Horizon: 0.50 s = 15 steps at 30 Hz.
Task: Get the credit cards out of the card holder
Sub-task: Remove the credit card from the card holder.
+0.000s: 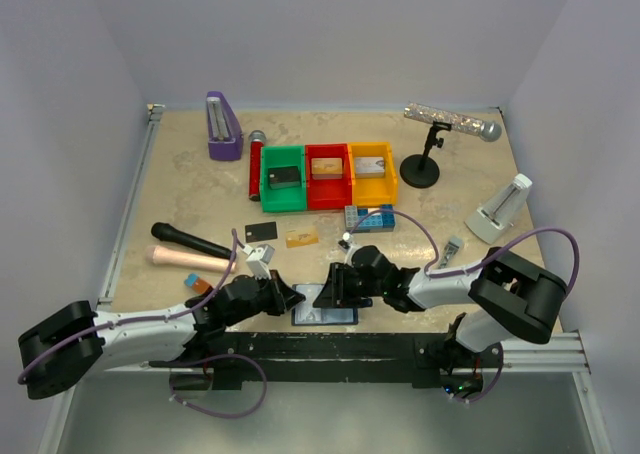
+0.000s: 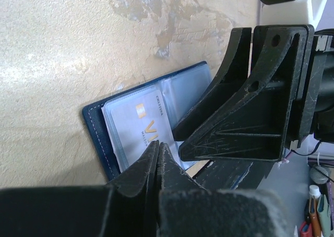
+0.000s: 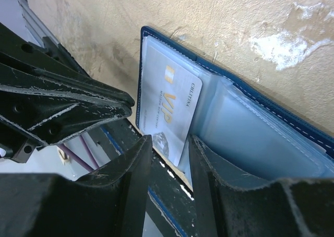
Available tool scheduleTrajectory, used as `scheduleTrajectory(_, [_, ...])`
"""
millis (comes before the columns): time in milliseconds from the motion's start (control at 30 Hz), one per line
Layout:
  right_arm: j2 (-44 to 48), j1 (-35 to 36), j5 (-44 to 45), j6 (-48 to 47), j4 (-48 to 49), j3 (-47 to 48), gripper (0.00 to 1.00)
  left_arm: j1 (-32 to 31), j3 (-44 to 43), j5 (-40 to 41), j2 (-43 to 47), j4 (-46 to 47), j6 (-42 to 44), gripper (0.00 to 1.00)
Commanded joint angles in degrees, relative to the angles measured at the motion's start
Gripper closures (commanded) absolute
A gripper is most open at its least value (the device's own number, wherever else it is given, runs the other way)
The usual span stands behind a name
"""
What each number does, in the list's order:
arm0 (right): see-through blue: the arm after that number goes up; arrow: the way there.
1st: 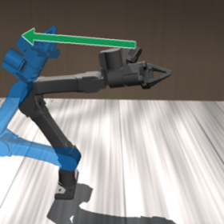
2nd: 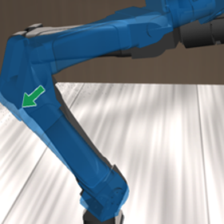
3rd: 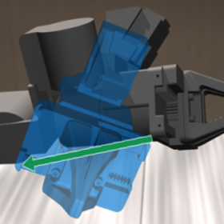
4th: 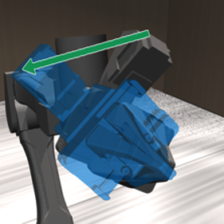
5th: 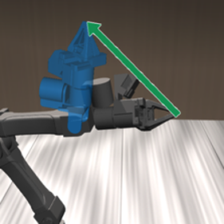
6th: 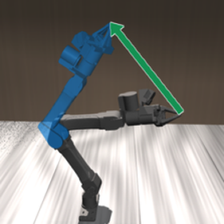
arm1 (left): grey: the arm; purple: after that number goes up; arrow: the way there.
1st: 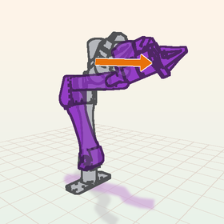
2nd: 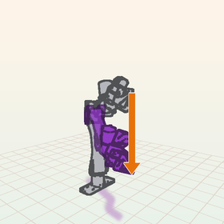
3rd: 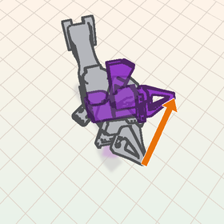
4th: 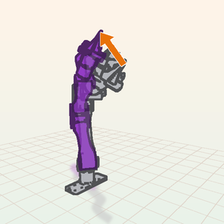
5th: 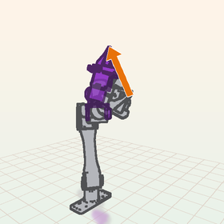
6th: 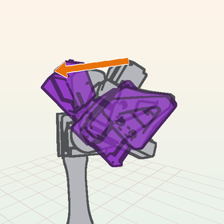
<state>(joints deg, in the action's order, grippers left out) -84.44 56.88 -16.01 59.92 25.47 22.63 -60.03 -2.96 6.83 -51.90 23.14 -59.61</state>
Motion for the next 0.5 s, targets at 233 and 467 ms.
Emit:
scheduleTrajectory(233, [-0.89,-0.11,0.89,-2.26,-4.12,3.12,0.59,-0.17,8.06,1.26,-2.85,3.67,-1.12,1.00])
scheduleTrajectory(467, [-2.30,-0.11,0.19,-2.26,-3.68,4.26,0.59,-0.17,7.97,0.73,-6.63,6.04,-1.47,1.00])
